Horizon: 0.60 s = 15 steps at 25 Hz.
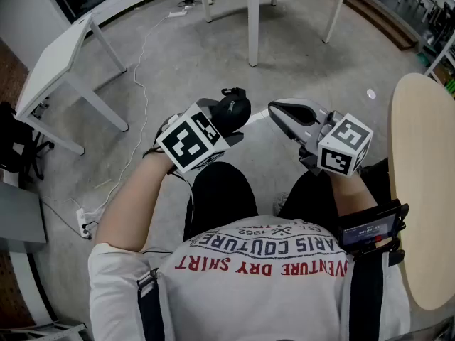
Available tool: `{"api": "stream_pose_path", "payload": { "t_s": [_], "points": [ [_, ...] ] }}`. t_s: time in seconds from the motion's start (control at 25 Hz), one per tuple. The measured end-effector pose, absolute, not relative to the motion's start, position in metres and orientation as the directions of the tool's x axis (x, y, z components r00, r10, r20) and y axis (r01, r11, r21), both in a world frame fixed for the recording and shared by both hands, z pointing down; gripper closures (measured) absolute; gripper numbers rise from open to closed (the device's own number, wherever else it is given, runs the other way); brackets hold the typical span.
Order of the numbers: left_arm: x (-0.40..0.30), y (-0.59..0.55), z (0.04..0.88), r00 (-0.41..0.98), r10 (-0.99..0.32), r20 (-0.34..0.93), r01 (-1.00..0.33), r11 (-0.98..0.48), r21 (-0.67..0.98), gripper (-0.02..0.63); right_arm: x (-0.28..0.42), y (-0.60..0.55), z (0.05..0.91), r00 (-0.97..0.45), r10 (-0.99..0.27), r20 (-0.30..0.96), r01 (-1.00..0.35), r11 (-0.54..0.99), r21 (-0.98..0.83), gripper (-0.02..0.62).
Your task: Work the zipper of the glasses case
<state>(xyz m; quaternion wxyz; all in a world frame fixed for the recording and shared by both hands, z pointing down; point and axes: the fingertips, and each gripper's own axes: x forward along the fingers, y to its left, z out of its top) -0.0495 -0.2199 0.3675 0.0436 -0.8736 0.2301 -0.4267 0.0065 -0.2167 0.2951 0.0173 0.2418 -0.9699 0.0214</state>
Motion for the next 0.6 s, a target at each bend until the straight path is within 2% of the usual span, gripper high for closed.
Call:
{"api": "stream_pose_path", "payload": {
  "t_s": [0.32, 0.6],
  "points": [
    [-0.072, -0.229, 0.402, 0.255, -0.382, 0.888, -0.208, -0.919, -0.335, 0.359, 0.005, -0.215, 0.302, -0.885, -0.462, 0.056, -0.464, 0.885, -0.036, 0.595],
    [-0.093, -0.214, 0.436, 0.044, -0.223, 0.974, -0.105, -0.97, -0.217, 0.359, -0.005, -0.209, 0.308, -0.905, -0.424, 0.027, -0.425, 0.903, -0.068, 0.595]
  ]
}}
